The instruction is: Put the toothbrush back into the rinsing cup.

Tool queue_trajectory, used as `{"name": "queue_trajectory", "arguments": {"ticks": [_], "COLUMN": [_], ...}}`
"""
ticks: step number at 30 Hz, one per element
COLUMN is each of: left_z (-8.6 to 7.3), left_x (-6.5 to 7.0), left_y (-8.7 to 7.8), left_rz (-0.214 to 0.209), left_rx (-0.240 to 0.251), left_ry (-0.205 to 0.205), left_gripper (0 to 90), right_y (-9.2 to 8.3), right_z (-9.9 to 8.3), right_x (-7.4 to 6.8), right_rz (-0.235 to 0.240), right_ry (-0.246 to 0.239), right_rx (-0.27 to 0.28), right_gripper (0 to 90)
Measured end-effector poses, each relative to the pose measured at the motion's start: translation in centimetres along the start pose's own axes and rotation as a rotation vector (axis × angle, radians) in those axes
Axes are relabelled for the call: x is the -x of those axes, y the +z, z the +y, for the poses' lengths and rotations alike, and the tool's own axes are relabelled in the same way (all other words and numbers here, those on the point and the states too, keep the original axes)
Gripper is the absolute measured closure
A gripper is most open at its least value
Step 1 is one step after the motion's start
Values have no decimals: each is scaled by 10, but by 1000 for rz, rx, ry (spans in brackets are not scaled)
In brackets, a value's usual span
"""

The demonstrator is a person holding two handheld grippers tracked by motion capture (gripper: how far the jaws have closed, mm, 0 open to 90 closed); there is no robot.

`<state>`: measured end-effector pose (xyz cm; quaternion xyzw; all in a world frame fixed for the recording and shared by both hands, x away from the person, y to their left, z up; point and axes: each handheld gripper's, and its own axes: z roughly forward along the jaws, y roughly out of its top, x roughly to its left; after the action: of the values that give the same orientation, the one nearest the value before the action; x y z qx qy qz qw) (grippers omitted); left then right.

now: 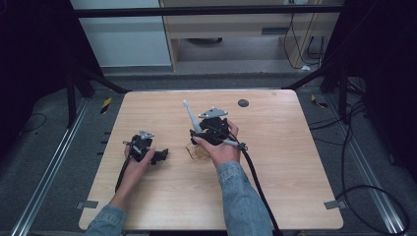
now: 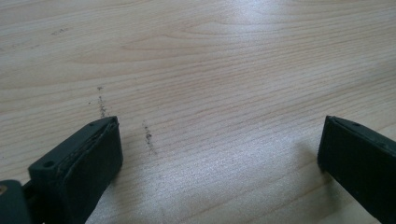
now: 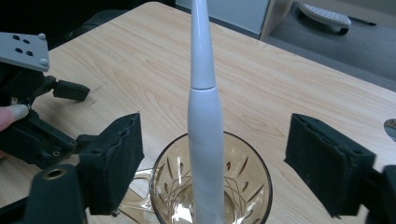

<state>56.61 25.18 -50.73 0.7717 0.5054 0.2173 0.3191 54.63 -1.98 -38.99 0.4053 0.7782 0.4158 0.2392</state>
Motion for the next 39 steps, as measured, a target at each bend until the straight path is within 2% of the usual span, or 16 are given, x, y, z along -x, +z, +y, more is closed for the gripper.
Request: {"name": "queue_trajectory", "arguments": {"ticks": [5, 8, 15, 24, 26, 34, 36, 39], "left_z": [0, 0, 0, 0, 0, 0, 0, 0], "left_x": [0, 0, 0, 0, 0, 0, 0, 1], "left_y": [0, 0, 0, 0, 0, 0, 0, 0], "left_rz": [0, 0, 0, 3, 3, 3, 4, 5], "left_rx": [0, 0, 0, -2, -2, -2, -2, -2], "left_ry": [0, 0, 0, 1, 1, 0, 0, -1], "left_gripper": [0, 0, 0, 0, 0, 0, 0, 0], "right_y": [-1, -4, -11, -28, -28, -23, -25, -29], "right_z": [0, 0, -3, -12, -16, -25, -28, -29], "right_x": [2, 4, 10, 33, 41, 56, 64, 67], "right_rz": [-4, -21, -33, -63, -63, -53, -43, -35], "right_ry": [16, 18, 7, 23, 26, 34, 40, 43], "right_rx": [-9, -2, -7, -1, -9, -26, -27, -28], "right_gripper": [102, 68, 71, 97, 110, 116, 117, 117]}}
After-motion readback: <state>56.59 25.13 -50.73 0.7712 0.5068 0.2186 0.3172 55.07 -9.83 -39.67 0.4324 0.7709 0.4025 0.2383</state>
